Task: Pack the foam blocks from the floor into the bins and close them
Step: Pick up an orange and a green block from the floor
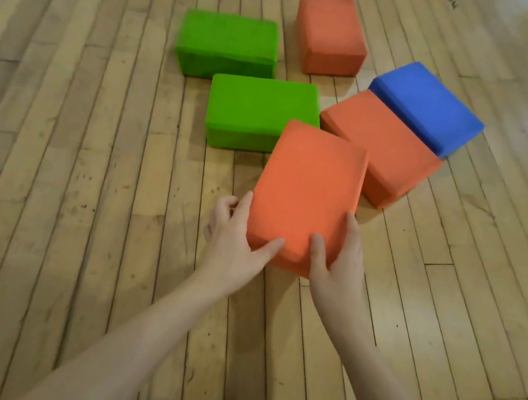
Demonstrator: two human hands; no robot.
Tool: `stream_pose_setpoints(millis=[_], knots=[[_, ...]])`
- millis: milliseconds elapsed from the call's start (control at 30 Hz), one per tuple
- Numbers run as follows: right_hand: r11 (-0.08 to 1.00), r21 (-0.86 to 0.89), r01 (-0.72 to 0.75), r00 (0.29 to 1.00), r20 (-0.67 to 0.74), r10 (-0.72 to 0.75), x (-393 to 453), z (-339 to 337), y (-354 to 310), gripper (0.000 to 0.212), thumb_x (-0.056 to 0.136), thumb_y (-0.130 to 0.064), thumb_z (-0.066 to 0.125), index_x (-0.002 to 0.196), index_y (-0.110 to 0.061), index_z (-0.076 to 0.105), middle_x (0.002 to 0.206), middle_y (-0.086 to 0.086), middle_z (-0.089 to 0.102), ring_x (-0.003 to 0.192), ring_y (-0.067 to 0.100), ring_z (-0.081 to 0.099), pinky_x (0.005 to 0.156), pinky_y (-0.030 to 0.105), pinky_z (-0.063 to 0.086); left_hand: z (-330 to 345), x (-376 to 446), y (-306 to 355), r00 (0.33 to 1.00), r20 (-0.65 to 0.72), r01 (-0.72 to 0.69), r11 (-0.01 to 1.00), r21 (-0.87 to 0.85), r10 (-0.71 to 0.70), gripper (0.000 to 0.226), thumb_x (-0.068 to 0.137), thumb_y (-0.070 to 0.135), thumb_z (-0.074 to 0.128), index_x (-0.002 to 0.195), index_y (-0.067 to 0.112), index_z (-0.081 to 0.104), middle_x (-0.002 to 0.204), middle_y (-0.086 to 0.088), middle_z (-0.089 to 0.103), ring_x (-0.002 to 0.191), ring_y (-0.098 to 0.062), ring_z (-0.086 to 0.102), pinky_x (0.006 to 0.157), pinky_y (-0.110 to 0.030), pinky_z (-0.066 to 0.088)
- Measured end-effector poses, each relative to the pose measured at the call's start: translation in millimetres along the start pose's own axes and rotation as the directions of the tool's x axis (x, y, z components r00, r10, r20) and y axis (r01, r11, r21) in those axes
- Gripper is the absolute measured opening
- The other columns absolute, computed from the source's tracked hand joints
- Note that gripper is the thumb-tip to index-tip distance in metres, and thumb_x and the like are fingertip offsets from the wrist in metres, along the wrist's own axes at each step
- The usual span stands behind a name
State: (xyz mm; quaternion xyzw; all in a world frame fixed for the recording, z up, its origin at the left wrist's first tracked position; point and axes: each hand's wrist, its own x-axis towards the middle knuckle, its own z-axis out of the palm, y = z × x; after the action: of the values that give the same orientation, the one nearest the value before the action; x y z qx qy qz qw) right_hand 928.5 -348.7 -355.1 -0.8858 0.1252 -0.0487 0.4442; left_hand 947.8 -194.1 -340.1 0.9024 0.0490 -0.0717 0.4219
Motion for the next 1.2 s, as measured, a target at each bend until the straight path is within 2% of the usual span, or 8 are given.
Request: stream_pose_setpoints(millis=[133,300,367,433,567,733,933,1200], knots=[[0.987,0.084,0.138,0.989,-0.074,-0.132,11,-11,-45,0.064,0.09,-0.041,0.054,0.145,-0.017,0.03,0.142,-0.001,0.041,0.129,0.009,0.037,0.103,0.023,0.03,-35,-2,23,0.982,-0.184,-0.064,0.99,-0.124,0.041,0.083,0.075,0.044,0.073,0.142,0.024,0.027,0.129,0.006,0.022,0.12,-0.013,0.029,0.099,-0.029,0.032],[0.949,0.2,0.243,0.969,-0.095,-0.228,21,-29,-99,0.063,0.087,-0.041,0.055,0.142,-0.018,0.035,0.139,-0.005,0.044,0.128,0.006,0.039,0.105,0.024,0.033,-88,-4,55,0.961,-0.261,-0.166,0.944,-0.286,0.09,0.071,0.075,0.058,0.065,0.133,0.04,0.028,0.133,0.01,0.03,0.121,-0.006,0.039,0.095,-0.026,0.041],[0.933,0.233,0.275,0.962,-0.063,-0.267,24,-38,-117,0.063,0.088,-0.04,0.057,0.142,-0.017,0.035,0.139,-0.004,0.044,0.129,0.005,0.039,0.105,0.02,0.032,-112,-10,69,0.954,-0.278,-0.202,0.921,-0.334,0.109,0.058,0.081,0.05,0.063,0.128,0.041,0.03,0.13,0.015,0.036,0.115,0.005,0.042,0.089,-0.023,0.046],[0.926,0.244,0.288,0.955,0.0,-0.297,25,-42,-135,0.061,0.091,-0.039,0.056,0.143,-0.016,0.033,0.141,-0.002,0.043,0.13,0.006,0.038,0.104,0.018,0.031,-133,-16,79,0.935,-0.328,-0.231,0.93,-0.285,0.132,0.052,0.084,0.04,0.063,0.125,0.042,0.032,0.129,0.015,0.039,0.112,0.003,0.045,0.081,-0.018,0.044],[0.94,0.178,0.292,0.93,0.178,-0.322,31,-30,-167,0.064,0.091,-0.046,0.05,0.146,-0.021,0.029,0.144,-0.004,0.041,0.13,0.009,0.039,0.103,0.026,0.035,-167,-21,84,0.869,-0.481,-0.189,0.975,-0.116,0.111,0.057,0.087,0.038,0.06,0.137,0.042,0.033,0.135,0.009,0.036,0.116,-0.007,0.043,0.089,-0.019,0.041],[0.89,-0.019,0.456,0.854,0.292,-0.431,55,6,-182,0.051,0.093,-0.048,0.045,0.138,-0.025,0.044,0.142,-0.001,0.042,0.129,0.016,0.041,0.102,0.041,0.04,-197,-1,56,0.792,-0.586,-0.104,0.984,0.145,0.17,0.056,0.089,0.04,0.058,0.141,0.031,0.039,0.141,-0.001,0.037,0.123,-0.021,0.036,0.098,-0.034,0.038],[0.914,-0.184,0.361,0.907,0.297,-0.299,128,58,-153,0.041,0.094,-0.038,0.051,0.13,-0.02,0.054,0.132,0.003,0.05,0.119,0.023,0.05,0.094,0.048,0.045,-187,70,-9,0.79,-0.573,-0.002,0.935,0.353,0.218,0.05,0.085,0.043,0.052,0.13,0.02,0.057,0.136,-0.01,0.048,0.102,-0.038,0.043,0.089,-0.047,0.043],[0.843,-0.449,0.297,0.932,0.326,-0.155,228,134,-113,0.049,0.093,-0.043,0.05,0.138,-0.022,0.045,0.149,0.003,0.037,0.135,0.025,0.033,0.108,0.044,0.023,-138,137,-62,0.797,-0.572,0.04,0.929,0.367,0.192,0.042,0.087,0.032,0.053,0.127,0.018,0.059,0.137,-0.009,0.046,0.107,-0.04,0.038,0.093,-0.05,0.037]])
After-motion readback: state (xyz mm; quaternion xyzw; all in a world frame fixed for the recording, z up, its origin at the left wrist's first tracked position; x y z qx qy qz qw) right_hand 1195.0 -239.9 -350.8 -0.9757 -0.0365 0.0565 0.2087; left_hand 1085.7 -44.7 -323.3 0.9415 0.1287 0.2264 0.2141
